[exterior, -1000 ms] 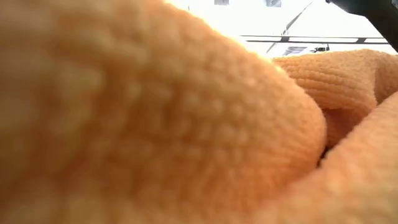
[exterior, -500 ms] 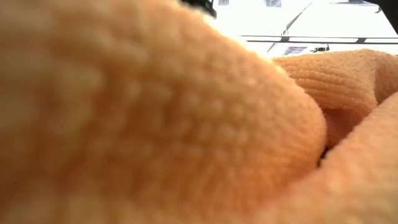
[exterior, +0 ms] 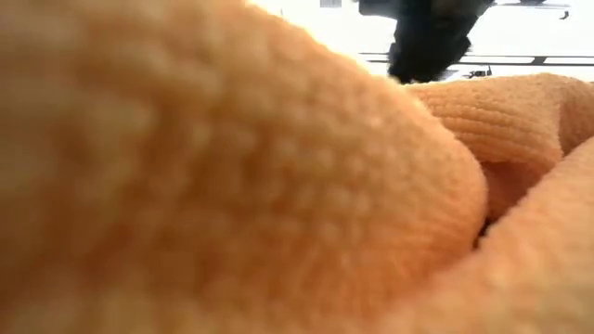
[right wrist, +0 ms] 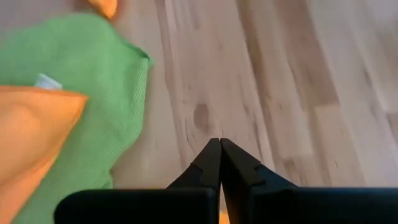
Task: Sort microfiber towel by color & place in baskets
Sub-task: Put the green towel into the left transparent bin
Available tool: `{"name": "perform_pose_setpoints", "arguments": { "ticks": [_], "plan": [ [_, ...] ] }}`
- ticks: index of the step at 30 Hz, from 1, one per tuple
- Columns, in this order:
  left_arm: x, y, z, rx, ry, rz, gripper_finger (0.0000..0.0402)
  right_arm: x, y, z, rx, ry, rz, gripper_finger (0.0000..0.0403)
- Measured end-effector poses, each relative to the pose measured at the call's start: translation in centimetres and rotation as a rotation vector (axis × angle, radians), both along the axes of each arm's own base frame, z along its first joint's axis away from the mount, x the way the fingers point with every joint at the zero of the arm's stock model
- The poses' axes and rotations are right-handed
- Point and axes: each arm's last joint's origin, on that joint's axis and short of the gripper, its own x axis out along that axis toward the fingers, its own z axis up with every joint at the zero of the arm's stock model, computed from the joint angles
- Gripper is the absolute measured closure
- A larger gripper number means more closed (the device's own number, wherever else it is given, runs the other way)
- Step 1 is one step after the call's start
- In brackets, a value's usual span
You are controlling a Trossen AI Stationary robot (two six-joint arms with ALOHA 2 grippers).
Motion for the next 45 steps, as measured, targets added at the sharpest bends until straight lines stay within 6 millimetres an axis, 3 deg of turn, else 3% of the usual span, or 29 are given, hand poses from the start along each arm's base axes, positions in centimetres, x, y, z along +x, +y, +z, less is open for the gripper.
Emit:
{"name": "perform_pose_setpoints", "arguments": {
  "ticks": [7, 14, 23, 31, 37, 45],
  "plan": [
    [3.9, 2.4, 1.0, 0.114, -0.034, 0.083, 0.0401, -7.9, -3.2, 0.2, 0.152, -0.207, -0.076, 0.0402],
    [8.4, 6.7, 1.8, 0.194, -0.062, 0.13, 0.0401, -11.7, -4.8, 0.0, 0.219, -0.323, -0.087, 0.0402],
    [14.2, 14.8, 0.9, 0.224, -0.112, 0.046, 0.0401, -12.2, -5.0, 0.7, 0.208, -0.379, -0.082, 0.0402],
    [15.0, 21.8, 1.2, 0.317, -0.213, 0.047, 0.0401, -12.1, -5.4, 0.8, 0.142, -0.424, -0.201, 0.0402],
    [15.4, 25.8, -1.1, 0.233, -0.13, 0.067, 0.0401, -12.1, -5.8, 0.9, 0.067, -0.474, -0.322, 0.0402],
    [18.2, 29.0, -5.8, 0.207, 0.044, 0.07, 0.0401, -12.2, -6.3, 1.1, -0.066, -0.538, -0.456, 0.0402]
  ]
}}
